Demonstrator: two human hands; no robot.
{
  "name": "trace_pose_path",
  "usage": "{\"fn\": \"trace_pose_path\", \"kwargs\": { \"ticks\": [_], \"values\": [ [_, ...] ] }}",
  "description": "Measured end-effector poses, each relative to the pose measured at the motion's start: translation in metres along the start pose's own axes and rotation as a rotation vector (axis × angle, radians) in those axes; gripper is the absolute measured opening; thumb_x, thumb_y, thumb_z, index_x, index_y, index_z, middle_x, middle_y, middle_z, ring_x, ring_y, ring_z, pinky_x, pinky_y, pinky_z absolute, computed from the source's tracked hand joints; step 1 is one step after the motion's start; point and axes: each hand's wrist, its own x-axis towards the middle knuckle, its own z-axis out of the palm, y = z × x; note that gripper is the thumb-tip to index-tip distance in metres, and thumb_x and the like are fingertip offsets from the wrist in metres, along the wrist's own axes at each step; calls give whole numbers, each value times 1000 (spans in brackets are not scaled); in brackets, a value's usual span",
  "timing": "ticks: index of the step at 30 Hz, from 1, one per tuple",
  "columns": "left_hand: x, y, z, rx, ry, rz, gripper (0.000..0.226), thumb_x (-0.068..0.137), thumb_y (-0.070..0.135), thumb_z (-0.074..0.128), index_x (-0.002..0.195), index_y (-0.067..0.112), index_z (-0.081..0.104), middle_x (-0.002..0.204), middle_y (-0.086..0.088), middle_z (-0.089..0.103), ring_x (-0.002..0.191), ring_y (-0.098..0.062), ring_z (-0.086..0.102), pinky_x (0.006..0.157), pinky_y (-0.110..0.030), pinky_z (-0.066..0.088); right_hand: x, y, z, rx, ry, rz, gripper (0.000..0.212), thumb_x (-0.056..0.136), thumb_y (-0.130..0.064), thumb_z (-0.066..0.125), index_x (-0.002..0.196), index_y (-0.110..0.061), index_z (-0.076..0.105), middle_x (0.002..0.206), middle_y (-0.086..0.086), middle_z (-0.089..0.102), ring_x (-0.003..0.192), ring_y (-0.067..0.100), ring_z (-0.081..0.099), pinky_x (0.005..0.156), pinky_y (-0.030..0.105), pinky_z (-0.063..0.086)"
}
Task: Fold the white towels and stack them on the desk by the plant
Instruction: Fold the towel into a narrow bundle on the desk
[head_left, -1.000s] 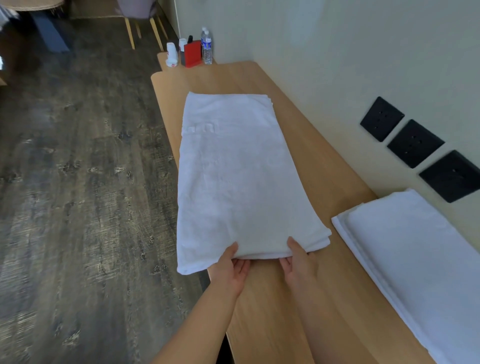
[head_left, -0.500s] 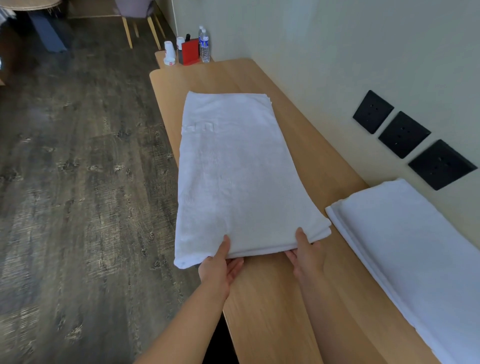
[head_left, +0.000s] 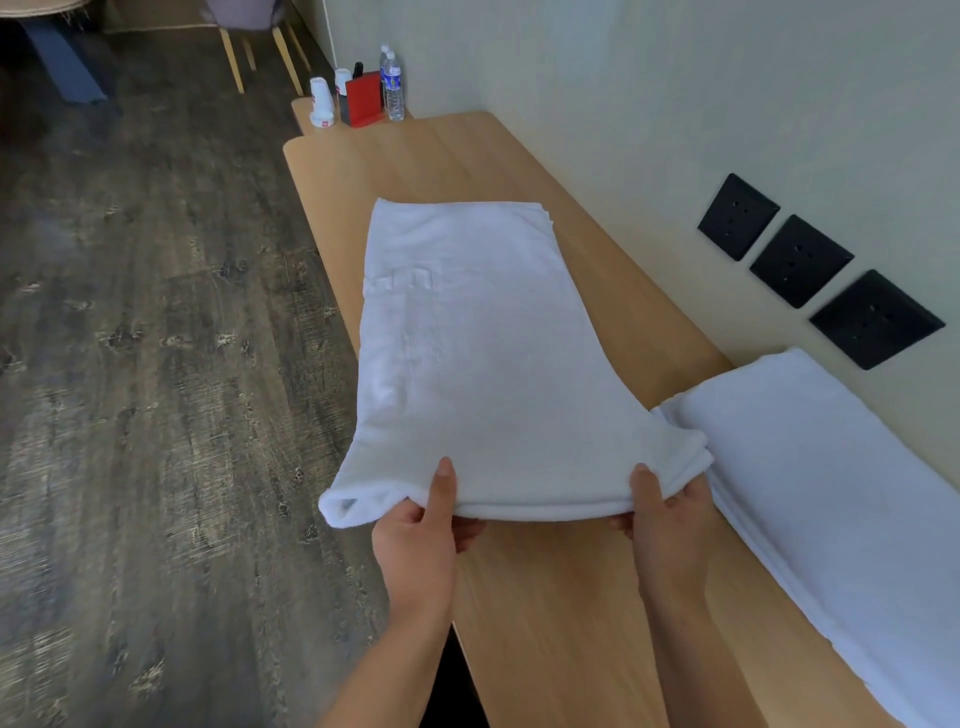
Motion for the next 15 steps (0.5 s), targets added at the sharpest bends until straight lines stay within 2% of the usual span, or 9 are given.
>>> {"fn": "trace_pose_path", "kwargs": {
  "ticks": [2,4,5,7,9,11,13,15],
  "values": [
    [8,17,3,42,-25,80,41,86,33,68,71,-5,65,66,-19,68,60,-33,69,55,-34,57,2,-19,4,6,11,-65,28,93,-13,55,120,-16,48,94,4,65,56,11,60,46,26,49],
    [23,33,10,95,-49,131,47,87,35,68,69,-8,63,61,-18,67,56,-30,68,55,-33,56,11,-35,16,0,35,-55,47,92,-13,56,132,-24,34,94,7,62,52,14,57,44,26,49],
    [32,42,15,124,-64,143,49,87,37,67,68,-9,62,58,-17,67,54,-29,67,57,-34,56,20,-40,23,-14,54,-33,66,91,-14,56,146,-26,21,96,5,61,55,16,58,46,27,51],
    [55,56,29,164,-93,155,51,88,38,66,63,-6,60,56,-15,67,54,-27,67,59,-36,56,40,-53,40,-61,76,-37,81,89,-14,56,153,-25,6,106,2,58,67,23,62,54,32,55],
    [80,70,44,192,-108,175,49,88,39,65,57,1,59,56,-13,67,55,-29,67,61,-38,56,64,-65,59,-88,79,-78,78,89,-12,54,152,-19,9,96,7,60,67,25,63,50,26,53],
    [108,82,60,219,-119,192,49,88,40,64,58,1,59,56,-11,68,56,-27,68,60,-36,56,90,-72,78,-118,41,-113,71,90,-12,51,151,-21,15,75,6,64,52,20,63,48,27,53],
    [138,89,74,241,-126,185,51,88,40,63,68,-6,63,58,-10,68,55,-25,68,56,-32,56,118,-73,97,-219,16,-140,46,91,-17,49,135,-24,37,65,4,65,46,13,63,59,37,58],
    [168,90,88,264,-130,154,52,88,41,61,72,-8,64,58,-10,69,55,-24,68,54,-31,55,143,-69,113,-302,-4,-127,27,92,-24,48,119,-20,51,64,3,67,50,12,65,65,37,58]
  ]
}}
